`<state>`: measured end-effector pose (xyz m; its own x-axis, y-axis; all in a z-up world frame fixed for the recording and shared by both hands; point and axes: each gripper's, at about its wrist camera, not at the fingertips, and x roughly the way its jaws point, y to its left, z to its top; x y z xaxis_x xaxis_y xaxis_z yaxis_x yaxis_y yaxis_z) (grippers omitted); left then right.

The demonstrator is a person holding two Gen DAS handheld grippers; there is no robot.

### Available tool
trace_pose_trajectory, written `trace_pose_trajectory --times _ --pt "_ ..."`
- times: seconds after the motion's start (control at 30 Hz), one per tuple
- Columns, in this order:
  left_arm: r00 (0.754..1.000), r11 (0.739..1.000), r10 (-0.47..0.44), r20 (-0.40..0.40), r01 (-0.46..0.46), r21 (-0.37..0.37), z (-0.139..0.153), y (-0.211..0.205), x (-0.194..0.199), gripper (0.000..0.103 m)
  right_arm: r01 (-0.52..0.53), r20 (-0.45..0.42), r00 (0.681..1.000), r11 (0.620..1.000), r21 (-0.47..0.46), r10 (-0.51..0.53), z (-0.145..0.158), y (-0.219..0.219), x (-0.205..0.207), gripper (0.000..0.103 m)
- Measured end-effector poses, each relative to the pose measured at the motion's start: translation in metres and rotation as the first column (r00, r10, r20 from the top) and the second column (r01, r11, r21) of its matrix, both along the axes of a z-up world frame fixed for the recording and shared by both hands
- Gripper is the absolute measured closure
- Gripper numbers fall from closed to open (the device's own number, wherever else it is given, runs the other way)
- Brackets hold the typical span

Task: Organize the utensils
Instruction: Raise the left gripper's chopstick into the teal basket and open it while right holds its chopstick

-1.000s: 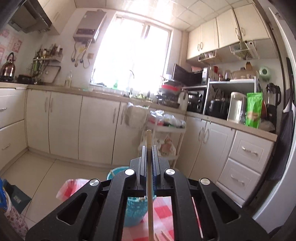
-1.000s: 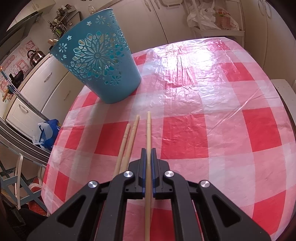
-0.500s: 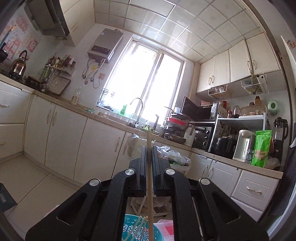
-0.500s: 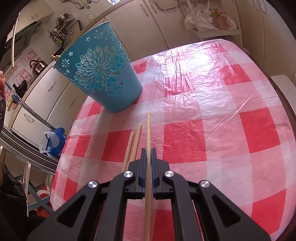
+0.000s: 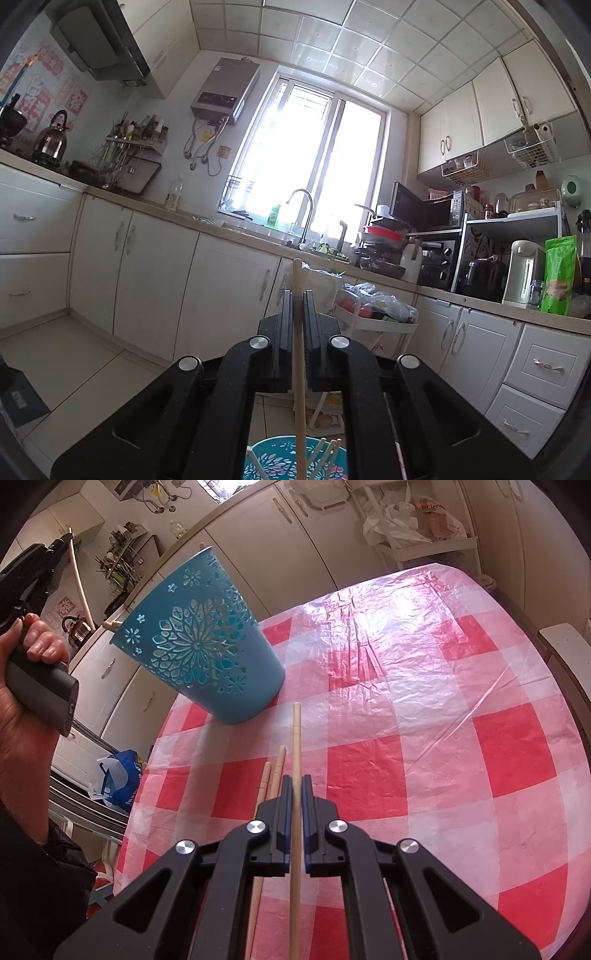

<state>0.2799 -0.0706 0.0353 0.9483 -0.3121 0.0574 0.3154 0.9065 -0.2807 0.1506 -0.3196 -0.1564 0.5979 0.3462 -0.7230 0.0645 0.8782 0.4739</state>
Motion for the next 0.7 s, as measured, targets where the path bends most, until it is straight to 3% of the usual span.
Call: trace_pose_trajectory --times 0.17,0.63,0.7 --pt "1.0 1.0 0.02 -0.001 -0.02 0.013 -0.01 -0.004 0.012 0.098 0.005 -0.006 1.0 1.0 -0.004 -0.005 -0.002 0.0 0.001 0.097" --pt "0.993 0.984 -0.009 -0.122 0.03 0.176 -0.055 -0.026 0.018 0.097 0.061 0.062 0.996 0.998 0.023 -0.063 0.015 -0.009 -0.001 0.097" --pt "0.99 0.98 -0.008 -0.144 0.037 0.196 -0.057 -0.026 0.014 0.092 0.069 0.081 0.994 0.997 0.027 -0.071 0.019 -0.01 -0.003 0.097"
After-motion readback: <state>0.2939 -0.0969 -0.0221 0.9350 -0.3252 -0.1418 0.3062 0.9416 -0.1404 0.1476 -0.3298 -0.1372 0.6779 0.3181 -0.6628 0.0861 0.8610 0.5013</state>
